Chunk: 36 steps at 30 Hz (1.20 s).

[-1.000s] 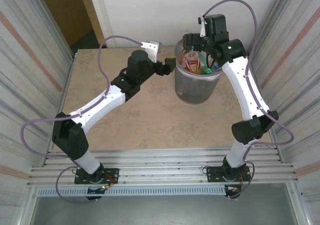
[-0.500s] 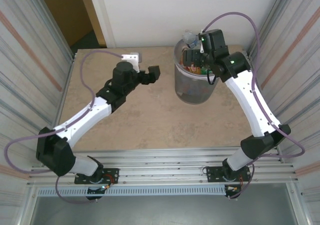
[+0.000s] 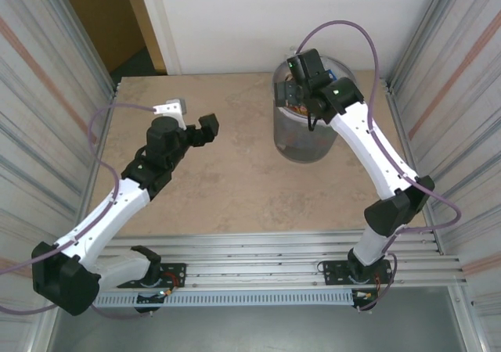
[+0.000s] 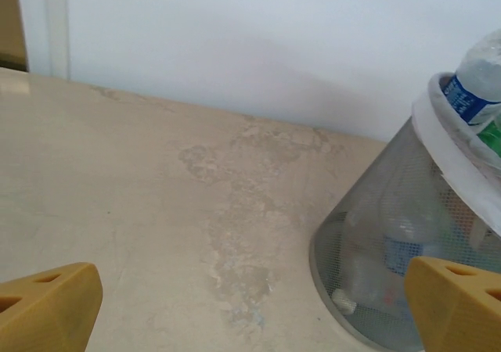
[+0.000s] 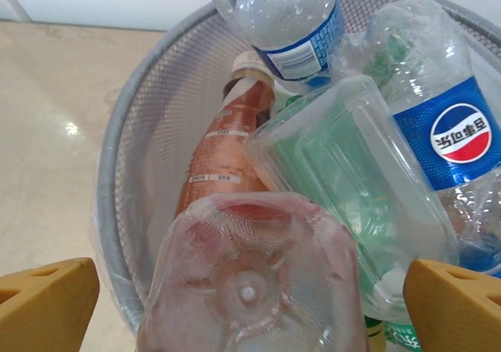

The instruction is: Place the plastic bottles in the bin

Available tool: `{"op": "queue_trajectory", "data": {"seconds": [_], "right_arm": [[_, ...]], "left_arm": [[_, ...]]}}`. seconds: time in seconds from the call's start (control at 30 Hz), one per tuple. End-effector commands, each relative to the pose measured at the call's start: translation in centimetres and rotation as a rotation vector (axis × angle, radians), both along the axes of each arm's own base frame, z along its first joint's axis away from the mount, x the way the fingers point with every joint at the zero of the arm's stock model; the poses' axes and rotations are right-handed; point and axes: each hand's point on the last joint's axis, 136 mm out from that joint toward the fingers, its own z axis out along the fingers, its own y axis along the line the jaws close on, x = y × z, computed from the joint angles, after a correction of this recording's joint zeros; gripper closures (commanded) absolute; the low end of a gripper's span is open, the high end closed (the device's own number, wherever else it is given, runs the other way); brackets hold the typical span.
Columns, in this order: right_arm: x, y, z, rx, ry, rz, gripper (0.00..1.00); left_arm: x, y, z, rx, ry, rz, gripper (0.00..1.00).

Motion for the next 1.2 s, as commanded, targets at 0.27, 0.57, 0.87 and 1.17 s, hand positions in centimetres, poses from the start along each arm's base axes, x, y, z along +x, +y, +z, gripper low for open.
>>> {"op": "queue_trajectory", "data": {"seconds": [0.27, 0.57, 0.87, 1.17], "right_arm": [[0.2, -1.1, 0.7, -0.18, -0.022, -0.028, 0.42], [-0.4, -1.9, 2.6, -0.331, -0.047, -0.002, 0.46], [0.2, -3.1, 0.0, -0.383, 0.044, 0.003, 0.44], [1.0, -2.9, -3.4, -0.438, 0.143, 0.015, 0.31]], "left_arm": [[-0.1, 1.0, -0.8, -0.013, 0.021, 0.038, 0.01], [0.0, 1.2, -0.8, -0.012, 0.023, 0.044, 0.01], [-0.2, 1.6, -0.8, -0.008, 0.022, 0.054, 0.01], [-0.1, 1.6, -1.2, -0.006, 0.032, 0.054, 0.01]]}}
